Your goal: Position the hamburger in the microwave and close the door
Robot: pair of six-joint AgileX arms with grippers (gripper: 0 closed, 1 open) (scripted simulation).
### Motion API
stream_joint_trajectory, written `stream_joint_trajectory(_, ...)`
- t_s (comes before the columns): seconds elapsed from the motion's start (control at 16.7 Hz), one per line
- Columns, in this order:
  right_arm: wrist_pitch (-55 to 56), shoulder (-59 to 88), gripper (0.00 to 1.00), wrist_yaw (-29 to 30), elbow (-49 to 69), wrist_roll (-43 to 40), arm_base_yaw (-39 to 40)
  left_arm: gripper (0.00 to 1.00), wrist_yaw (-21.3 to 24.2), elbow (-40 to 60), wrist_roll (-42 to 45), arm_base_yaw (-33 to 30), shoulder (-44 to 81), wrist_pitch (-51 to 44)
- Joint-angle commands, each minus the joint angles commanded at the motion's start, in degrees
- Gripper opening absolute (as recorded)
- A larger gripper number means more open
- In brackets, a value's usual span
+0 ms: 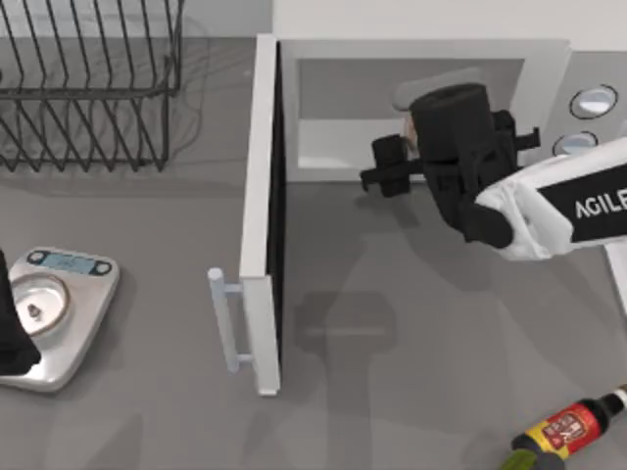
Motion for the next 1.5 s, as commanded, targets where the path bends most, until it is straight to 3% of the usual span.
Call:
stream_joint_trajectory(0.3, 13.64, 6.67, 0.00, 4.72, 1.55, 9.16, 2.69, 1.00, 0.00, 0.00, 0.00, 0.00, 0.00, 0.00)
stream_joint_trajectory(0.84, 13.73, 8.90, 0.00, 4.65, 3.59, 9.91, 2.21, 1.00, 0.00, 0.00, 0.00, 0.00, 0.00, 0.00)
stream_joint_trajectory(1.5, -0.64, 30.18, 0.00, -1.57, 43.31, 6.49, -4.78, 1.00, 0.00, 0.00, 0.00, 0.00, 0.00, 0.00)
